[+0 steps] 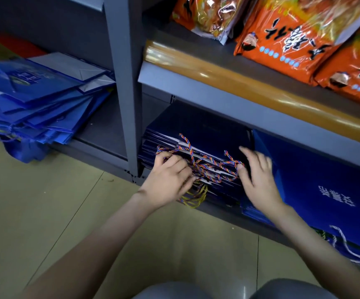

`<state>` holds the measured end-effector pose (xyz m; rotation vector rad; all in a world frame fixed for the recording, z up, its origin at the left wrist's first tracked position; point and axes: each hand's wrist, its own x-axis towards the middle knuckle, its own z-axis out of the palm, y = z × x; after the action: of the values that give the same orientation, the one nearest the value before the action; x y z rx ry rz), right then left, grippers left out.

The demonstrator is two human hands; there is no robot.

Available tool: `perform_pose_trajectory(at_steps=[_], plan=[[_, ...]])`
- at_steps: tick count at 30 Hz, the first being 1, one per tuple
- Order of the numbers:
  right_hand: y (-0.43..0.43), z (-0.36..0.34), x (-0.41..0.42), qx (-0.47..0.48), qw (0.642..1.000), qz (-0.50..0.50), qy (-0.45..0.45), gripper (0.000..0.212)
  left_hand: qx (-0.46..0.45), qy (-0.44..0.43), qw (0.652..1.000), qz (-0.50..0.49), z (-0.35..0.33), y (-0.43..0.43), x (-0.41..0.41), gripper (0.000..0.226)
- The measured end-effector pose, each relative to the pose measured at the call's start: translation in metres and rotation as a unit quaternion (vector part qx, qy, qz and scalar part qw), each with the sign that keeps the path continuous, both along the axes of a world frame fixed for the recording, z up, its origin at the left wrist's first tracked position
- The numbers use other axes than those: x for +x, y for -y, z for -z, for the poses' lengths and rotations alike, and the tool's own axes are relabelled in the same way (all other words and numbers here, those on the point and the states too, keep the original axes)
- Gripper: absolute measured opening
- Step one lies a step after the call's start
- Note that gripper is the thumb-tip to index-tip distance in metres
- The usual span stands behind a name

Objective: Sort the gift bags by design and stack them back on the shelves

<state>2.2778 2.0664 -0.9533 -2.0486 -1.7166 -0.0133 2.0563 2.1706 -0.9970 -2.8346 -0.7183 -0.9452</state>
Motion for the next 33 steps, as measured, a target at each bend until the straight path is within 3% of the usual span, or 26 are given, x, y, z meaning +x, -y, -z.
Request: perform_pose_trajectory(at_steps=[3,6,10,13,15,17,20,23,26,28,29,31,33], plan=[[-0.007,-0.003,0.014,-0.1,0.994,-0.023,-0.049,0.064,0.031,0.026,0.999,-0.009,0.002,0.001,0.009,0.015],[-0.009,-0.008,0.021,-0.082,0.995,-0.043,-0.04,0.046,0.021,0.024,0.999,-0.02,-0.01,-0.004,0.015,0.035],[-0.005,-0.011,0.015,-0.023,0.987,-0.067,0.145,0.045,-0.007,-0.085,0.996,-0.038,-0.026,-0.017,0.026,0.048],[-0.001,-0.027,0.006,0.041,0.992,-0.028,0.119,0.045,-0.018,-0.148,0.988,-0.038,-0.032,-0.027,0.027,0.074],[0.0,-0.039,0.006,0.062,0.996,-0.014,0.069,0.044,-0.013,-0.148,0.988,-0.035,-0.036,-0.032,0.024,0.079],[0.002,-0.051,0.004,0.091,0.995,-0.022,0.033,0.041,0.003,-0.117,0.992,-0.037,-0.04,-0.034,0.021,0.073],[0.012,-0.068,-0.008,0.149,0.988,-0.041,0.003,0.035,0.071,-0.061,0.996,-0.016,-0.044,-0.033,0.022,0.041],[0.026,-0.074,-0.019,0.151,0.982,-0.111,-0.031,0.035,0.1,-0.04,0.994,0.011,-0.051,-0.03,0.021,0.034],[0.036,-0.072,-0.026,0.136,0.97,-0.202,-0.001,0.029,0.101,-0.033,0.994,0.014,-0.054,-0.029,0.023,0.026],[0.038,-0.069,-0.031,0.139,0.971,-0.19,0.031,0.02,0.079,-0.031,0.996,0.02,-0.058,-0.027,0.024,0.022],[0.036,-0.066,-0.033,0.121,0.979,-0.16,0.036,0.025,0.068,-0.027,0.997,0.032,-0.062,-0.027,0.024,0.018],[0.029,-0.063,-0.031,0.019,0.994,-0.097,0.045,0.059,0.022,-0.019,0.997,0.067,-0.072,-0.025,0.023,0.024],[0.022,-0.057,-0.023,-0.092,0.987,-0.068,0.114,0.086,-0.03,-0.012,0.995,0.093,-0.08,-0.022,0.021,0.03]])
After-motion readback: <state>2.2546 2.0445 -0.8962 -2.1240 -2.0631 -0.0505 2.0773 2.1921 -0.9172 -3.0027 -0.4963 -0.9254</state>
